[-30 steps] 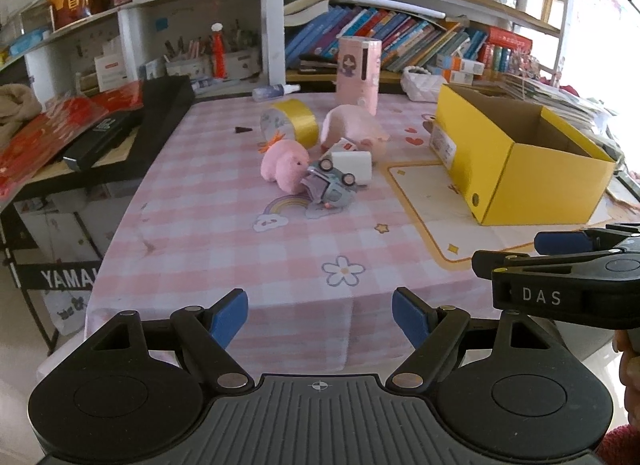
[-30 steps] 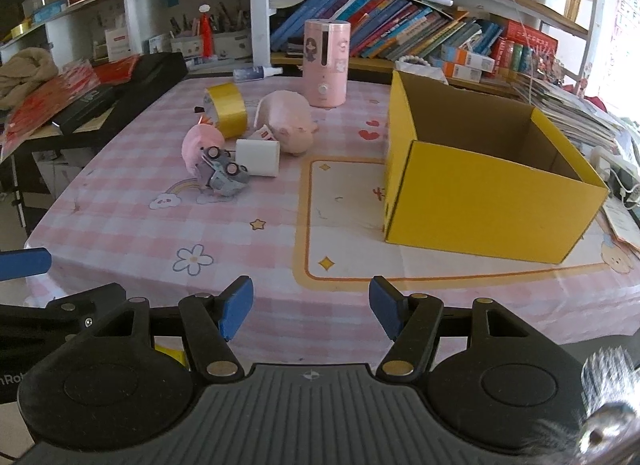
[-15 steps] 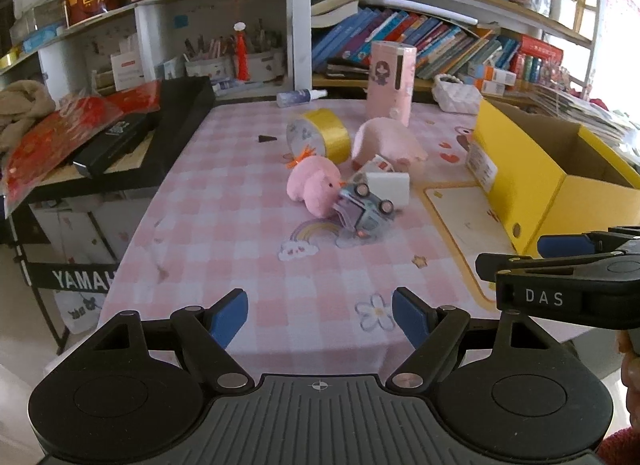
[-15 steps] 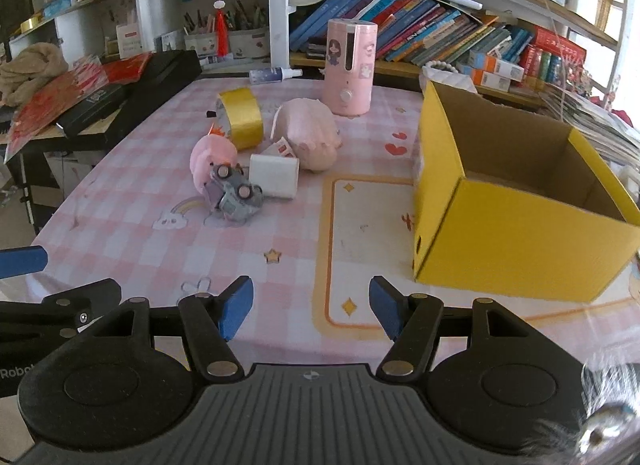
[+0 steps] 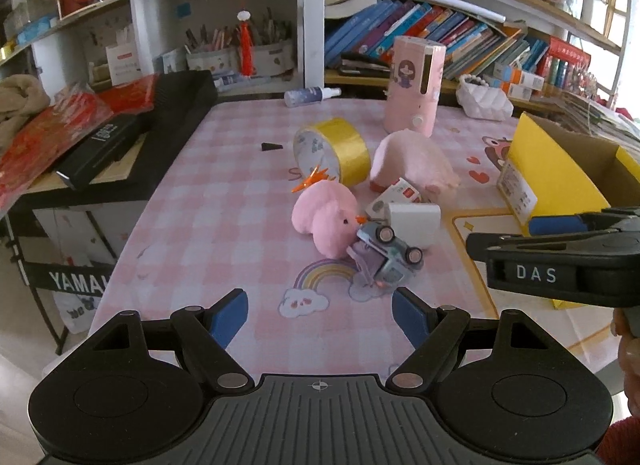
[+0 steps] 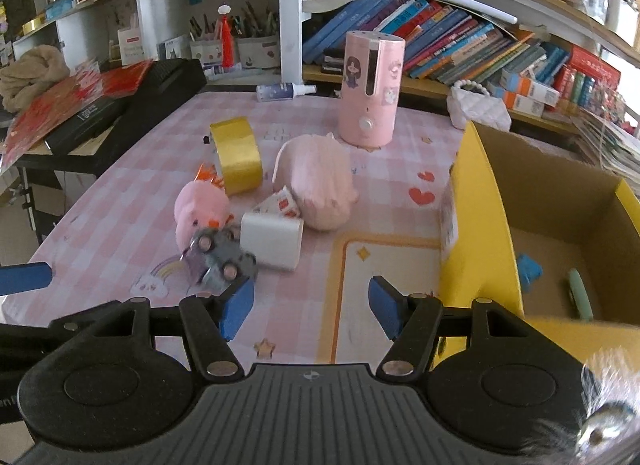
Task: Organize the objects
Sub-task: 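Grasp the toy car with the left tool while the right tool grasps the white block, then carry the toy car and white block over the yellow box with both tools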
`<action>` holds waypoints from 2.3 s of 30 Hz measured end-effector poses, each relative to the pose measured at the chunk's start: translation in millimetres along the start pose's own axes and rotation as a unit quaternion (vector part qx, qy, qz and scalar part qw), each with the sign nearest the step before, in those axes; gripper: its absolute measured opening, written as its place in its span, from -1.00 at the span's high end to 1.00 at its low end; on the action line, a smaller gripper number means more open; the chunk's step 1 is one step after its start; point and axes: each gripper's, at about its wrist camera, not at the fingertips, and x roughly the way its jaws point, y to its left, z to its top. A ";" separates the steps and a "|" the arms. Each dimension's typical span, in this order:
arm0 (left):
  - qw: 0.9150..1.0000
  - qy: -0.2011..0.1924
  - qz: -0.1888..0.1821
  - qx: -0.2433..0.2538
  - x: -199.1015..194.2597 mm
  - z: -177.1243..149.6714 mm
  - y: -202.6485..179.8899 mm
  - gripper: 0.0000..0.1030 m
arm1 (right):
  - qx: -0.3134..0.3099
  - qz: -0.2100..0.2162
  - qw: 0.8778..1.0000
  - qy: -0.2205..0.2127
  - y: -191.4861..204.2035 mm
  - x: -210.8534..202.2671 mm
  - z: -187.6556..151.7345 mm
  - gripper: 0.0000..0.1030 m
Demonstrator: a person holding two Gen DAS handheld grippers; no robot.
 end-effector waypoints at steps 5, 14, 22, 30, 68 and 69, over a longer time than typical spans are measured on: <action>1.000 0.013 0.002 0.005 16.3 9.9 -3.9 -0.58 | 0.006 0.018 1.000 0.009 -6.9 22.1 13.9 -0.16; 0.998 0.040 -0.030 0.038 50.2 18.5 -23.9 -0.57 | 0.038 0.046 0.998 0.014 -22.9 49.5 36.1 -0.08; 0.996 0.046 -0.044 0.059 80.7 25.8 -47.0 -0.57 | 0.042 0.048 0.998 0.008 -37.2 55.3 45.0 -0.08; 0.996 0.053 -0.045 0.045 94.9 28.7 -46.0 -0.28 | 0.029 0.061 0.998 0.016 -39.8 63.0 47.5 -0.14; 0.997 -0.001 -0.028 -0.067 8.5 17.3 26.4 -0.27 | 0.014 0.077 0.997 0.022 -9.7 39.9 38.7 -0.03; 0.997 0.000 -0.032 -0.065 6.3 14.9 26.6 -0.27 | 0.015 0.073 0.997 0.020 -10.1 35.0 36.2 -0.03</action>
